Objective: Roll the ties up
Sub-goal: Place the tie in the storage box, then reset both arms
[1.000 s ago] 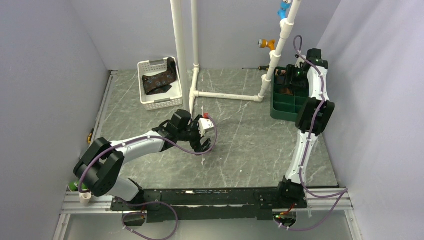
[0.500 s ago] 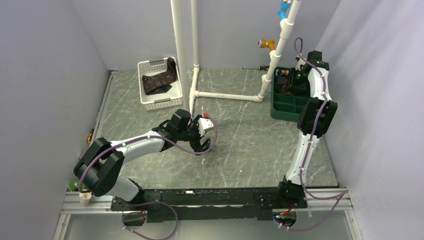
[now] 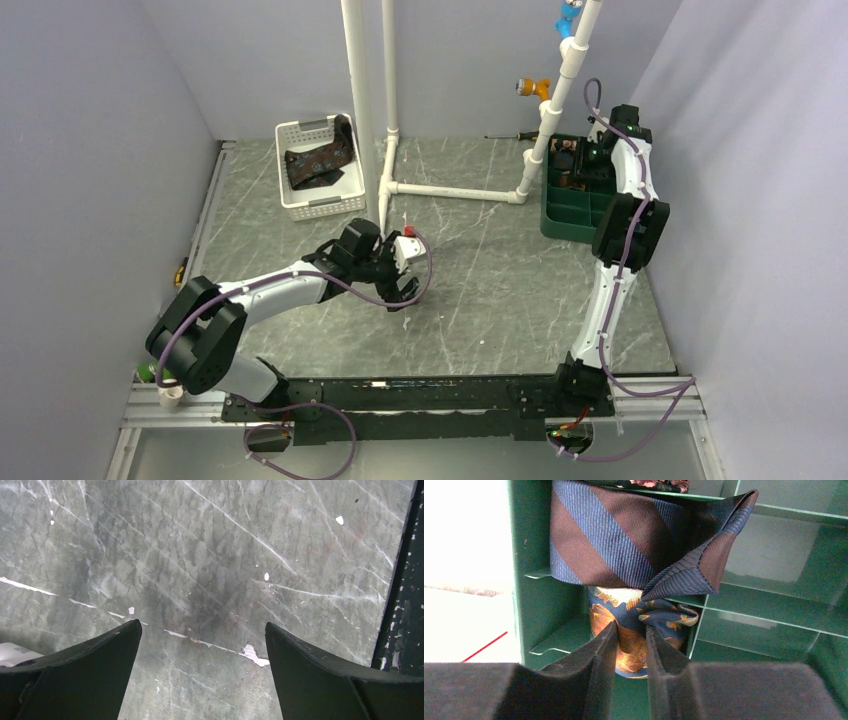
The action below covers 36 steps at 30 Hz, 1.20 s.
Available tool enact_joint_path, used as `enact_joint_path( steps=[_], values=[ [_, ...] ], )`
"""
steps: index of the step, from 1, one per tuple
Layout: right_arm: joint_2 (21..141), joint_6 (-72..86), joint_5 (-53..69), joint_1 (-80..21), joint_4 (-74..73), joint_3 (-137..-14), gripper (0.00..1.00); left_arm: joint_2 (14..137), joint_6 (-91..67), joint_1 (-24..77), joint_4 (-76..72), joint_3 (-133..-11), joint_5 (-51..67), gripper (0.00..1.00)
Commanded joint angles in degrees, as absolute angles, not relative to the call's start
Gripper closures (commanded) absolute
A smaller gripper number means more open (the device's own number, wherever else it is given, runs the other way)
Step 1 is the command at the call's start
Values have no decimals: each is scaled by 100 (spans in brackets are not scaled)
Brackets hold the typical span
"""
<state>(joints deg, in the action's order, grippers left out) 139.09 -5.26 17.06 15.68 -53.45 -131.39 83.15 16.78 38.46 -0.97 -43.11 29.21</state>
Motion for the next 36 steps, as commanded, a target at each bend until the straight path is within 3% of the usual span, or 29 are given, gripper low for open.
enact_joint_path(
  steps=[1, 11, 16, 20, 26, 29, 36],
  values=[
    [13467, -699, 2025, 1554, -5151, -12988, 62, 7901, 1663, 3827, -114, -4531, 3182, 1],
    [11428, -1063, 2556, 1543, -5263, -12255, 24, 6813, 2374, 3983, 1016, -4623, 3104, 1],
    [9894, -1478, 2697, 1374, -4999, -10752, 12, 5892, 2288, 3928, 2261, -4848, 2587, 1],
    [8472, -1712, 2724, 1019, -4726, -9325, 1, 5378, 1925, 3059, 3319, -5212, 2915, 1],
    [7086, -1338, 3111, 723, -4492, -7427, 0, 4770, 1494, 2040, 4319, -5409, 2789, 1],
    [6845, -1399, 3114, 722, -4641, -6830, 0, 4532, 966, 1436, 4287, -5115, 2064, 1],
    [6632, -1717, 2237, 707, -4545, -5687, 0, 4664, 646, 403, 4331, -4687, 1619, 1]
  ],
)
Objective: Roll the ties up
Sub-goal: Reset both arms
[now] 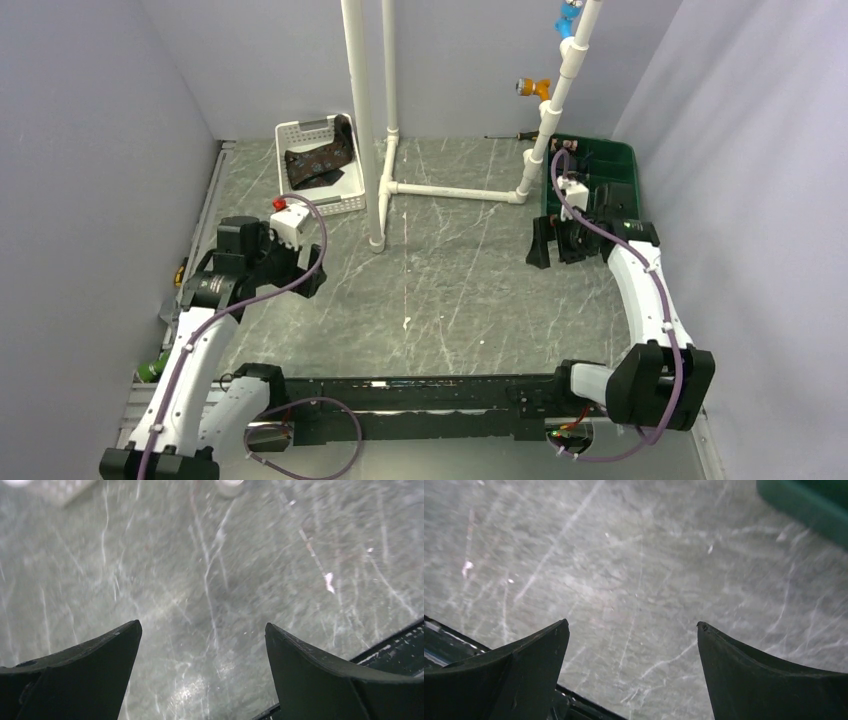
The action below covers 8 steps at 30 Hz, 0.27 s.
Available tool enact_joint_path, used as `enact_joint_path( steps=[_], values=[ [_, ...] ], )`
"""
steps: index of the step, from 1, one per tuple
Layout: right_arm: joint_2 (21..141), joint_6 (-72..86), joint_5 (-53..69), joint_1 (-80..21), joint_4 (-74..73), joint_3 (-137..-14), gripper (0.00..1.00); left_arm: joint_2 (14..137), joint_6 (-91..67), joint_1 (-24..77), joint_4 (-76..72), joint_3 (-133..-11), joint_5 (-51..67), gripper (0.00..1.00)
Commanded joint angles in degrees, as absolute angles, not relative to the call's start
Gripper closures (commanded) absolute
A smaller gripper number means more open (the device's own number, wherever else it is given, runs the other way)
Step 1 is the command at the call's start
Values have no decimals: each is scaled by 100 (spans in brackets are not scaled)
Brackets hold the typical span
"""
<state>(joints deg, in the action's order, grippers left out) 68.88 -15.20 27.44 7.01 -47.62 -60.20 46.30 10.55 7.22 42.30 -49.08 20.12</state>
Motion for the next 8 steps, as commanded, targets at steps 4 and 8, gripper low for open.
enact_joint_path(
  steps=[4, 8],
  values=[
    [6355, -1710, 2205, 708, -4450, -5520, 0, 4601, 576, 312, 4243, -4568, 1451, 1],
    [6266, -1603, 2305, 699, -4506, -5605, 0, 4685, 403, 264, 4233, -4732, 1279, 1]
  ],
)
